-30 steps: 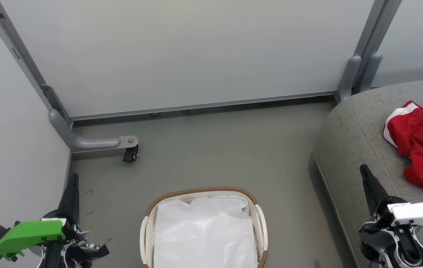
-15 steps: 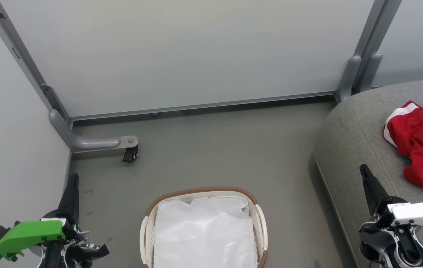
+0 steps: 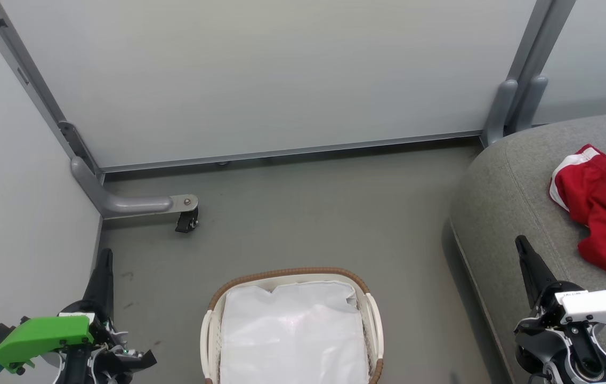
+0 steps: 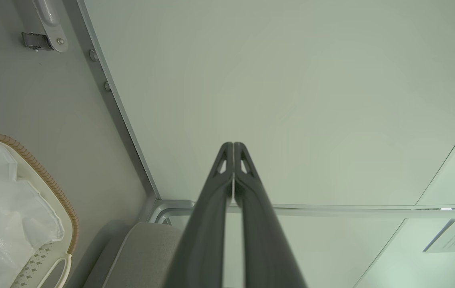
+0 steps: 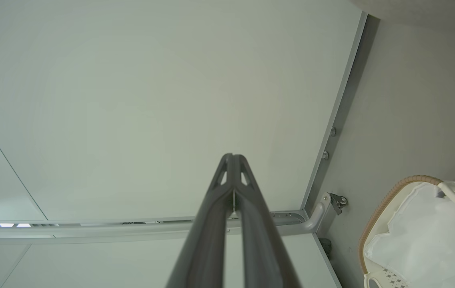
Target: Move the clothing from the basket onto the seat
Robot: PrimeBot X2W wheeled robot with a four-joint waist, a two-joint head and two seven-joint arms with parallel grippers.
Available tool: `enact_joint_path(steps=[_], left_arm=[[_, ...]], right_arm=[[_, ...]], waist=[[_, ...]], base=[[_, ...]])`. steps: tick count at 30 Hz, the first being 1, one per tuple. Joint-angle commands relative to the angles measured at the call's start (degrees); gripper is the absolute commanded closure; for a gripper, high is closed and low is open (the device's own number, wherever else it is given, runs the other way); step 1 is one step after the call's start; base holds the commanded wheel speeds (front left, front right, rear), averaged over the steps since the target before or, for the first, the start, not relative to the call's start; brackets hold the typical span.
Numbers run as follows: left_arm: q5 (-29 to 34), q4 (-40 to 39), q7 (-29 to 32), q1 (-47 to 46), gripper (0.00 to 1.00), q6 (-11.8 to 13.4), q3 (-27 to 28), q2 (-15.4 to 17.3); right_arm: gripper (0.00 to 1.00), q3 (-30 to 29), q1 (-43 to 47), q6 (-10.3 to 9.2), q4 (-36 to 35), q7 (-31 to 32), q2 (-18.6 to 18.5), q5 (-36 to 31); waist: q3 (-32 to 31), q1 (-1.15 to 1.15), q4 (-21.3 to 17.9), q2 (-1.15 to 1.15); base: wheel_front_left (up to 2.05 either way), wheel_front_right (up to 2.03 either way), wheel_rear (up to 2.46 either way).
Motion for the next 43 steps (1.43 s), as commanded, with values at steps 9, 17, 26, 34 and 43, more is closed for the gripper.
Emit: enact_joint_path(steps=[9, 17, 26, 34, 43], left_arm=[[-0.18, -0.07, 0.2, -0.55, 1.0, -0.2, 0.11, 0.4], [-0.18, -0.08, 0.2, -0.55, 1.0, -0.2, 0.11, 0.4], [-0.18, -0.08, 0.2, -0.55, 1.0, -0.21, 0.11, 0.4], [-0.18, -0.08, 0.2, -0.55, 1.0, -0.21, 0.11, 0.39], [-0.18, -0.07, 0.2, -0.55, 1.0, -0.21, 0.1, 0.39]], right_arm=[[1.0, -0.09, 0.62, -0.02, -0.19, 0.07, -0.34, 0.2], [1.0, -0.09, 0.63, -0.02, -0.19, 0.07, -0.34, 0.2], [1.0, -0.09, 0.63, -0.02, -0.19, 0.07, -0.34, 0.2], [1.0, -0.09, 0.63, -0.02, -0.19, 0.07, -0.34, 0.2], [1.0, -0.09, 0.63, -0.02, -0.19, 0.06, -0.34, 0.2]], waist=[[0.0, 0.0, 0.0, 0.0], [0.0, 0.0, 0.0, 0.0], [0.0, 0.0, 0.0, 0.0], [0.0, 0.0, 0.0, 0.0], [0.0, 0.0, 0.0, 0.0]], base=[[0.0, 0.0, 0.0], [0.0, 0.0, 0.0], [0.0, 0.0, 0.0], [0.0, 0.0, 0.0], [0.0, 0.0, 0.0]])
